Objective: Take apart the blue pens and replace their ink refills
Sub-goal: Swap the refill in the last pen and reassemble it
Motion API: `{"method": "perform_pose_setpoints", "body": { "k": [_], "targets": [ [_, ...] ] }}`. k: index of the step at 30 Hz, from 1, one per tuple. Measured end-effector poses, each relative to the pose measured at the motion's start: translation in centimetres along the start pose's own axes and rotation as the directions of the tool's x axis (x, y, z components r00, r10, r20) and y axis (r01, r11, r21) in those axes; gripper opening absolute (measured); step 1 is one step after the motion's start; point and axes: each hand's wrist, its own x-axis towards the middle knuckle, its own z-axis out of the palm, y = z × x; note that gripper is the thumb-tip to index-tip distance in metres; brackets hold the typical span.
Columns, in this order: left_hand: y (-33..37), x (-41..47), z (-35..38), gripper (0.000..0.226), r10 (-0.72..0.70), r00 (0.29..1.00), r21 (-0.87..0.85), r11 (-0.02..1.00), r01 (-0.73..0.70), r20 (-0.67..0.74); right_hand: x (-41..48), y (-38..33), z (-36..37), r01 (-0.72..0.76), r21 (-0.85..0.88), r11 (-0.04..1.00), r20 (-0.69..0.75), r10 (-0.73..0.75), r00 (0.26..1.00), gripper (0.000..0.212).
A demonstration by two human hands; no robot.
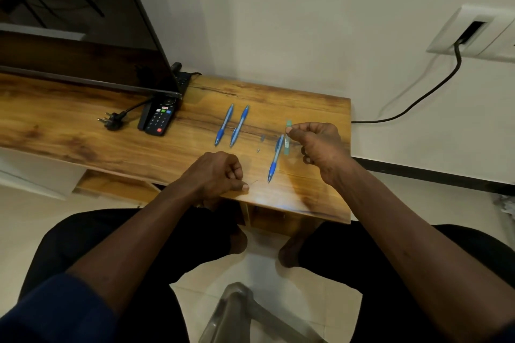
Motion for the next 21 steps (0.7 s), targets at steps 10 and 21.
{"method": "perform_pose_setpoints", "body": {
  "k": [10,21],
  "targets": [
    [-2.9,-4.0,3.8,0.074,0.4,0.915,0.608,0.739,-0.288,-0.052,-1.1,0.6,1.0,0.037,-0.044,0.998,-0.013,-0.038,0.999,0.015],
    [-5.5,-3.6,5.3,0.054,0.659,0.737,0.666,0.619,-0.417,-0.151,-1.9,-0.1,2.0,0.067,-0.023,0.997,-0.014,-0.067,0.998,0.011]
  ]
}}
